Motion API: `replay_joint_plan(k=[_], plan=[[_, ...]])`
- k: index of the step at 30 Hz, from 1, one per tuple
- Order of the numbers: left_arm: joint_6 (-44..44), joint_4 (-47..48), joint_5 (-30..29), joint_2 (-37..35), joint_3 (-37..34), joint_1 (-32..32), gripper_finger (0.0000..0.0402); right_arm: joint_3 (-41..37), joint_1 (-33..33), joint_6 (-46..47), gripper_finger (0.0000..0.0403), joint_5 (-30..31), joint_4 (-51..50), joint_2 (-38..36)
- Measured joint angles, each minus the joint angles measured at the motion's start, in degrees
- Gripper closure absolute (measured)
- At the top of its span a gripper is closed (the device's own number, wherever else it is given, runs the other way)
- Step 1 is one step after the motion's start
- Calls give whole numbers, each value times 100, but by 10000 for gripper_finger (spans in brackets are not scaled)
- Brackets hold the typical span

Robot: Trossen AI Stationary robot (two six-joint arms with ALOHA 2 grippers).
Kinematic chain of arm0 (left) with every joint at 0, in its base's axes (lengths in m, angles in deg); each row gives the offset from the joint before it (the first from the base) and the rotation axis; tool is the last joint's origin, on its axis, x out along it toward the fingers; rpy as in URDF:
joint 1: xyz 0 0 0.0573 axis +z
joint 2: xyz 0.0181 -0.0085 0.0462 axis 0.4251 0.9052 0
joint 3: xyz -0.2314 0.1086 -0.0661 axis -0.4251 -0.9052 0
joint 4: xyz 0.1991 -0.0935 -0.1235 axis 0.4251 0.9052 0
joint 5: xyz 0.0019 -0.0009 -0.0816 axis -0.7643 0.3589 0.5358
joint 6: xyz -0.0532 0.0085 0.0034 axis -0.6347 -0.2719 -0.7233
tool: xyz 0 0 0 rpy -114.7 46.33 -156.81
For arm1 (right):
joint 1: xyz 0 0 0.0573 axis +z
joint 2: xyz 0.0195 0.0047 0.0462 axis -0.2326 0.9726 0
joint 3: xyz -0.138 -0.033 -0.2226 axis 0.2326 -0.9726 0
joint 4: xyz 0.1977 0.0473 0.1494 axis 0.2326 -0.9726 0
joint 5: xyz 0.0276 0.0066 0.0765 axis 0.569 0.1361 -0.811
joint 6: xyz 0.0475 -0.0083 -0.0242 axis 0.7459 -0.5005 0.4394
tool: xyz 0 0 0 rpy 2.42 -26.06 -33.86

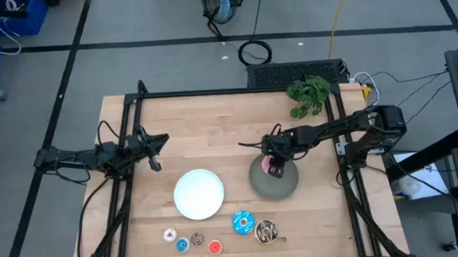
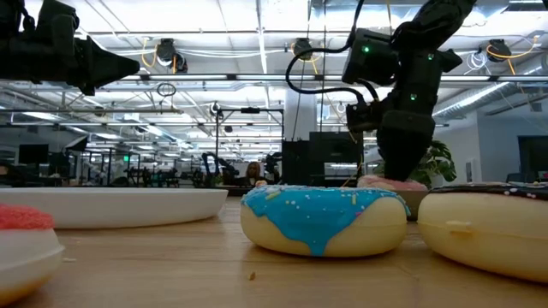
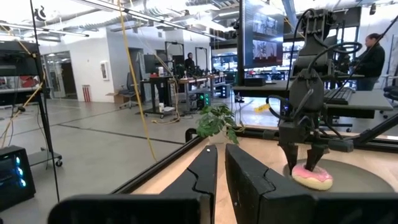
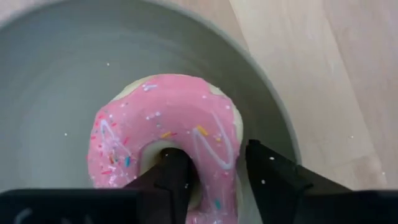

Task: Pick & Place donuts
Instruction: Put the large pink donut on the gray plate, then put the large black donut on the gray plate

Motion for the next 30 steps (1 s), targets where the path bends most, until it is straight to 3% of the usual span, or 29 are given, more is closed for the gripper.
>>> replay_joint_plan(k=[8, 20, 30], plan=[[-12, -22, -1, 0, 0, 0, 364, 6, 0, -40, 220, -1, -41, -3], [5, -25, -1, 0, 0, 0, 364, 678, 180, -576, 177, 300, -909, -5], [7, -23, -1, 0, 0, 0, 364, 913, 190, -636, 156, 299, -1310, -5]])
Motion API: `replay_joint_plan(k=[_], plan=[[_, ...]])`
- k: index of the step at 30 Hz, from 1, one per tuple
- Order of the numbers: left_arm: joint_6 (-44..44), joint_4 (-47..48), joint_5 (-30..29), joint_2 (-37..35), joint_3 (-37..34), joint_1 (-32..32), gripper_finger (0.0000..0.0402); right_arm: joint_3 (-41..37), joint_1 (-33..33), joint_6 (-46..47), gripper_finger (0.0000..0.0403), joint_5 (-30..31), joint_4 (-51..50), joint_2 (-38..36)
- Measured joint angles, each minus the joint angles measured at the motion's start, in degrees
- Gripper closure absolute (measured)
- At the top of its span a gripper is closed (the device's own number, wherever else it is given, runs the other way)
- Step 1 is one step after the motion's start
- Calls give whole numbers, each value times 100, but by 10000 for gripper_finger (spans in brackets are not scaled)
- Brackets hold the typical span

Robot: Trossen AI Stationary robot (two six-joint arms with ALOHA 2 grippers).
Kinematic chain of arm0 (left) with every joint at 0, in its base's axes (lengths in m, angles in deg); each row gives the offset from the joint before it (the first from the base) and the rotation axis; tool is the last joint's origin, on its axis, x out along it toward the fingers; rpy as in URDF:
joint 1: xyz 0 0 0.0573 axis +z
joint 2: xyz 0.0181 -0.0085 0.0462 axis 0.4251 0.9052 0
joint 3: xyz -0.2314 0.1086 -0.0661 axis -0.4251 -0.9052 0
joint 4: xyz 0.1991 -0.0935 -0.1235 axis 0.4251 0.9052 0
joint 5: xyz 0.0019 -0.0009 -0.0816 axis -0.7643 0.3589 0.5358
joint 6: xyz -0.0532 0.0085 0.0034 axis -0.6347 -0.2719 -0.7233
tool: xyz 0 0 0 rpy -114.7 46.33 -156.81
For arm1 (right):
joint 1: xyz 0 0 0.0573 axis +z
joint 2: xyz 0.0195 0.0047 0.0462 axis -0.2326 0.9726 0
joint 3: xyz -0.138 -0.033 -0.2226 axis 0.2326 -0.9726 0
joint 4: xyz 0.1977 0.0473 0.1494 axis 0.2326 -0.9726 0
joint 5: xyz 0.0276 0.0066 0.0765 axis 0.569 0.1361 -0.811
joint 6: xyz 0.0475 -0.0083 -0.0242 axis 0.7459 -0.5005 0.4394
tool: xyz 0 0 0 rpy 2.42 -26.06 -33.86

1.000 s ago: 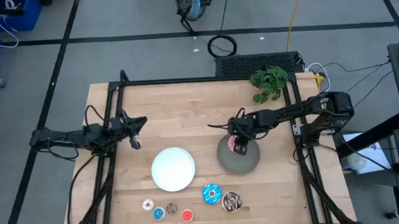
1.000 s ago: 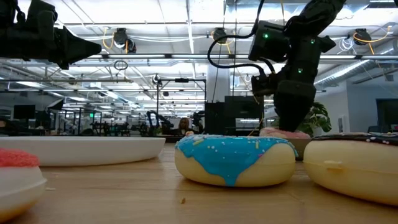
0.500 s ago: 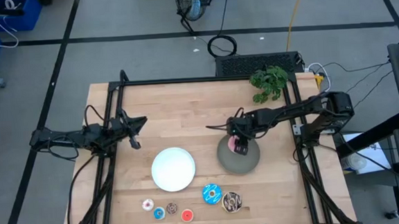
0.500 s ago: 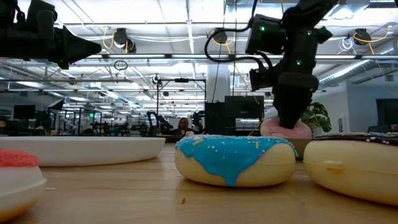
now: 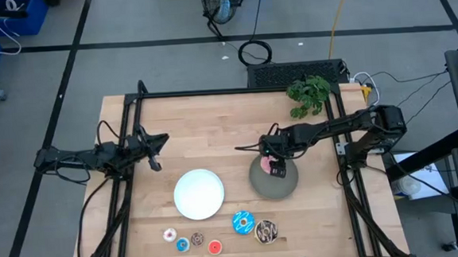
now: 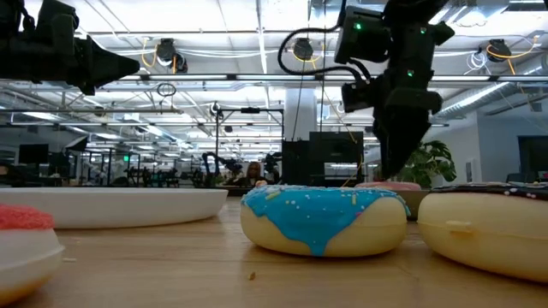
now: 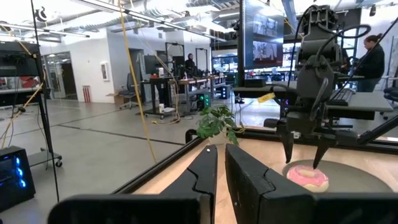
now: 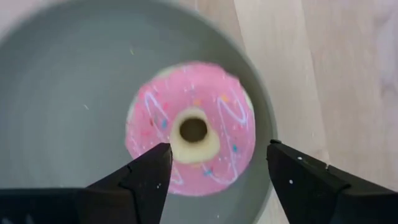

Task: Pick & Place donuts
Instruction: Put the large black donut on the gray plate

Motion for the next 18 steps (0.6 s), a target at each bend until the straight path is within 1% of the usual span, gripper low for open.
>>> replay_joint_plan(k=[3, 6, 9, 11, 14, 18], plan=[[2, 0, -2, 0, 0, 0, 364, 309, 6, 74, 158, -25, -346, 0], [2, 4, -2, 0, 0, 0, 364, 687, 60, 304, 166, -288, -924, -4], [2, 3, -3, 0, 0, 0, 364, 967, 232, 316, 191, -451, -1499, -4], [2, 3, -4, 0, 0, 0, 364, 1160, 356, 297, 220, -455, -1909, -4], [-2, 32, -4, 0, 0, 0, 364, 1421, 525, 216, 283, -425, -2366, -4], [-84, 48, -4, -1, 0, 0, 364, 1579, 722, 134, 378, -461, -2355, -117]])
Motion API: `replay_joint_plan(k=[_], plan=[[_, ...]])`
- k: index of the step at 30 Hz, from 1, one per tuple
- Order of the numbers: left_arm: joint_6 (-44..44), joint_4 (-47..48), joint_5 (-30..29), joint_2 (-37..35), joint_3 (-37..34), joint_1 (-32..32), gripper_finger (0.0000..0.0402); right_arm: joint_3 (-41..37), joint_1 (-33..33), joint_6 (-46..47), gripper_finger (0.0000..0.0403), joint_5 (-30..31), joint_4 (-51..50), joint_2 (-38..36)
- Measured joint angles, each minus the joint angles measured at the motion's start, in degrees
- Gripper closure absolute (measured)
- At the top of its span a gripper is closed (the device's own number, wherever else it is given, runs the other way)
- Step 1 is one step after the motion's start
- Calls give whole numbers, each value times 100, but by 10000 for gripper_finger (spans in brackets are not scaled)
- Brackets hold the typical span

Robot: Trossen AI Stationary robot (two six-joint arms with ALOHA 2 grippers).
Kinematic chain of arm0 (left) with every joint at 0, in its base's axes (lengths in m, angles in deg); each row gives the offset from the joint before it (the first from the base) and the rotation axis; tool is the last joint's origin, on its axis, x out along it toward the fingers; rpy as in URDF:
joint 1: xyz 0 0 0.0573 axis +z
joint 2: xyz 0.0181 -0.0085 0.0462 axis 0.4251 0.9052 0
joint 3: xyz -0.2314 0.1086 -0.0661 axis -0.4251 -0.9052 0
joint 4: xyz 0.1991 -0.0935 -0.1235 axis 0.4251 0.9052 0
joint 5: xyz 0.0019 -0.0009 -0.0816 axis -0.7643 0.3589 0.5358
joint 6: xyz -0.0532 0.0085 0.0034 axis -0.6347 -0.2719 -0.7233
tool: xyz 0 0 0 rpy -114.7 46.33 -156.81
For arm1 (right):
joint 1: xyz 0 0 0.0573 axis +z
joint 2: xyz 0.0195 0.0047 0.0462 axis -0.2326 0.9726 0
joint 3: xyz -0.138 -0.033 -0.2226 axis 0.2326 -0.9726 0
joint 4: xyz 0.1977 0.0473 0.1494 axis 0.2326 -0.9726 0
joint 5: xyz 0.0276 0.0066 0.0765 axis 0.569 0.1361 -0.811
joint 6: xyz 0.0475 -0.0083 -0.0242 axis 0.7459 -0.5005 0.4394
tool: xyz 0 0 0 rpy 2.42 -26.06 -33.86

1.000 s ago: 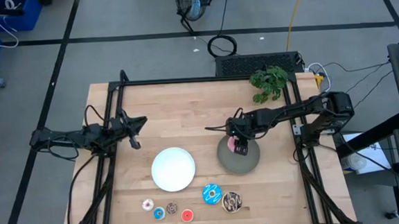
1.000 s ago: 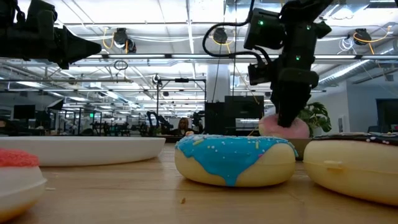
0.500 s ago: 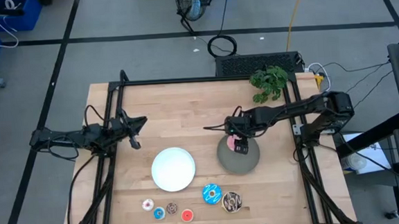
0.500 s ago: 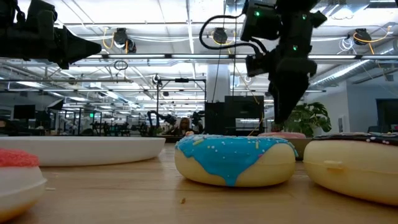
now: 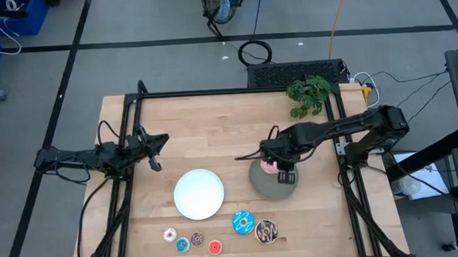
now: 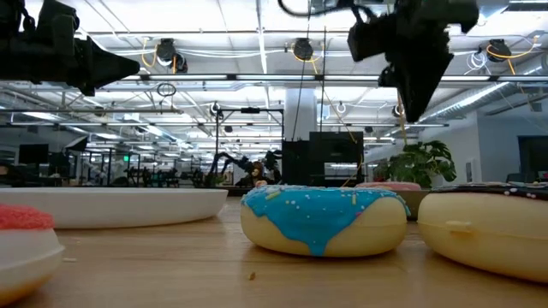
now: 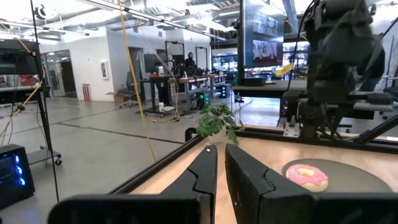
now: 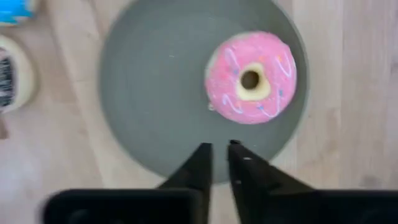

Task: Pick & Place donuts
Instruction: Put the large black donut on the gray plate

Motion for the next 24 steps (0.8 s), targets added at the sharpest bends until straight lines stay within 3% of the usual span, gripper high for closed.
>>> replay_joint_plan(k=[12, 24], plan=[[67, -8, 0, 1, 0, 0, 364, 18, 836, 673, 400, 17, 602, -174], [82, -19, 1, 1, 0, 0, 364, 13, 1412, 1585, 402, -109, 1879, -132]])
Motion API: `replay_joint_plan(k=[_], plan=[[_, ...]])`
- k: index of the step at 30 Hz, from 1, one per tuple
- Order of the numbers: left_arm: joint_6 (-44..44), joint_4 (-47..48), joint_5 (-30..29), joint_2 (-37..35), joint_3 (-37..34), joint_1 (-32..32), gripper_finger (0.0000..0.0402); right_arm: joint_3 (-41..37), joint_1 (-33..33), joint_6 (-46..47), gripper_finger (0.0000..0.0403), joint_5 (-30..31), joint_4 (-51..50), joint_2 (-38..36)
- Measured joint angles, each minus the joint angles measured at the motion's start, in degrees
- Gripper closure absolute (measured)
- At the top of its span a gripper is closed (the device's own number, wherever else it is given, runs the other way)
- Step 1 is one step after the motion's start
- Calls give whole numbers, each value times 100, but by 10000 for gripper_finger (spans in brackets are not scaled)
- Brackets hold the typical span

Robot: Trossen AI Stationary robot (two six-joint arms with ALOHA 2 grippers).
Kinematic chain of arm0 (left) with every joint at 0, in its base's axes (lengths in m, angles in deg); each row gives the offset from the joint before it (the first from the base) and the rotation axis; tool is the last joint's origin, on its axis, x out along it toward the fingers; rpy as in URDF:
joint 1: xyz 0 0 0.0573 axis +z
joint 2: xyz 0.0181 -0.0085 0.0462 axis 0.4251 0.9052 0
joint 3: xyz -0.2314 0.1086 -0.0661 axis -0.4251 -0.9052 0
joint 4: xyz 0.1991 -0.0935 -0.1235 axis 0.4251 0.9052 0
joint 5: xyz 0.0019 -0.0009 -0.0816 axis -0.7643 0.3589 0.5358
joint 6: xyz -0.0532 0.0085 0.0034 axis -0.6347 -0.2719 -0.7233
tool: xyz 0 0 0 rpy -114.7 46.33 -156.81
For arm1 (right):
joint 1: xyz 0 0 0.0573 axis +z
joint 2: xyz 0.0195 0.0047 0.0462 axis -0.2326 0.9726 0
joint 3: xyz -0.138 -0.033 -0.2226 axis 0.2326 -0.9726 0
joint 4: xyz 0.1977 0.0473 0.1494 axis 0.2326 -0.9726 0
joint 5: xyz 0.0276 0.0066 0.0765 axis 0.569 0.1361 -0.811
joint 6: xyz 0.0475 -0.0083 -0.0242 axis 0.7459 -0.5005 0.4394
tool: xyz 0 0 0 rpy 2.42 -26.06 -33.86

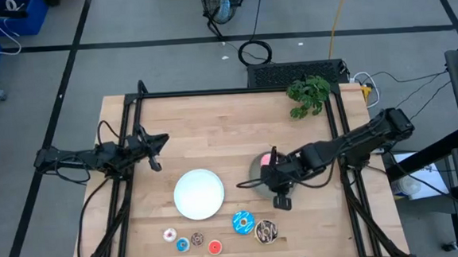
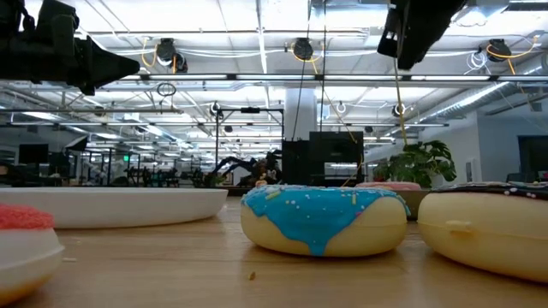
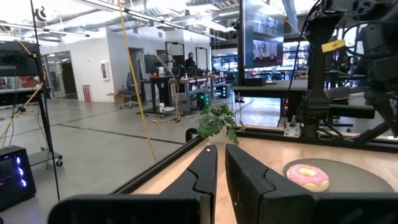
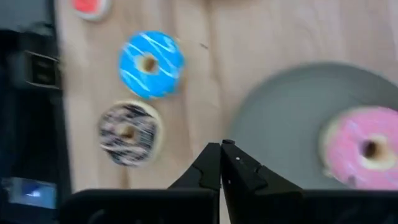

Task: Pick & Place donuts
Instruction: Put the large black donut on the gray plate

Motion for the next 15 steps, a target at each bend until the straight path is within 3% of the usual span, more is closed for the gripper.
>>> replay_joint_plan(k=[7, 11, 15], plan=[[6, -3, -2, 0, 0, 0, 364, 2, 430, 152, 403, -73, 863, 58], [4, -3, -2, -1, 0, 0, 364, 269, 695, 152, 403, -203, 609, 428], [4, -26, -2, 0, 0, 0, 364, 1116, 933, -9, 403, -234, 206, 1207]])
